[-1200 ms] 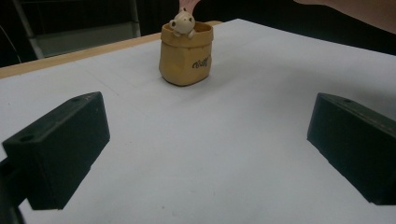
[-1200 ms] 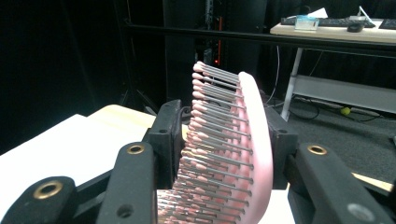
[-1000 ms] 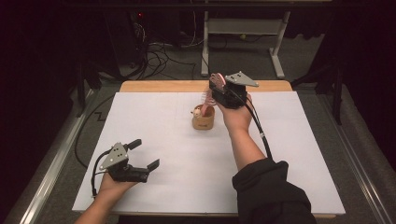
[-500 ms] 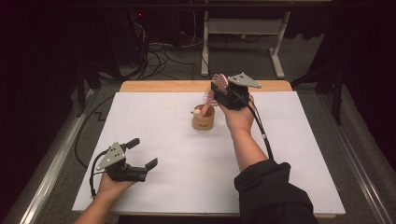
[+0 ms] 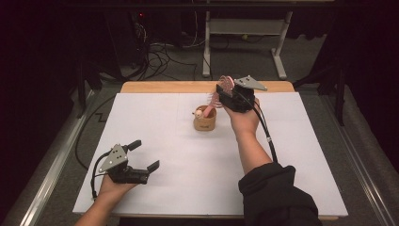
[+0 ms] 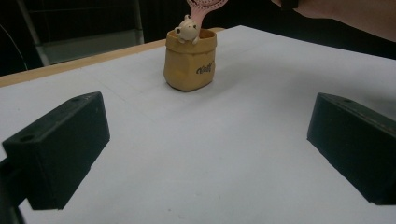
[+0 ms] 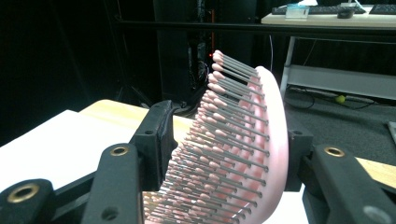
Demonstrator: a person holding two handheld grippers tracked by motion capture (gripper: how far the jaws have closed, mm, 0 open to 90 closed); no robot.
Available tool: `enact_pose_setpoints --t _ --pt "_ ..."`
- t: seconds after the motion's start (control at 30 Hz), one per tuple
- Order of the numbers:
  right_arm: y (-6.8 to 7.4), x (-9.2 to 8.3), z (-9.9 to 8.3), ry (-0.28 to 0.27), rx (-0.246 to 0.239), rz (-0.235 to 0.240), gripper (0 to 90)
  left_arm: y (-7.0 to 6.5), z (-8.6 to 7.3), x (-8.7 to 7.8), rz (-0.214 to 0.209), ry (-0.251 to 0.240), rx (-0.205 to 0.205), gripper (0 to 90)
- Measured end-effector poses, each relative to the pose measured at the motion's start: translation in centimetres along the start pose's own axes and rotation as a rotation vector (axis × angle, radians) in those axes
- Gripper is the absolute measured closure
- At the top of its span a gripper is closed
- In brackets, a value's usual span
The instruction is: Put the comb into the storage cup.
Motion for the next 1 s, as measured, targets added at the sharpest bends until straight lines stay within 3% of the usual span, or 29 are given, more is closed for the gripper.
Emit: enact_pose_setpoints --t 1.0 --pt "-2.9 -0.3 -1.7 0.024 0.039 -0.050 47.3 -0.1 0.0 0.0 -0.003 0.003 -0.001 0.0"
Point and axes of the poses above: each handheld gripper's, and its own axes: x roughly forward along the jaws, z roughly out of its top, y roughly to its left, the point moved 7 cm from there along x, roughly forward along the jaws, and after that the axes turned 7 degrees about x, right-handed, at the moved point
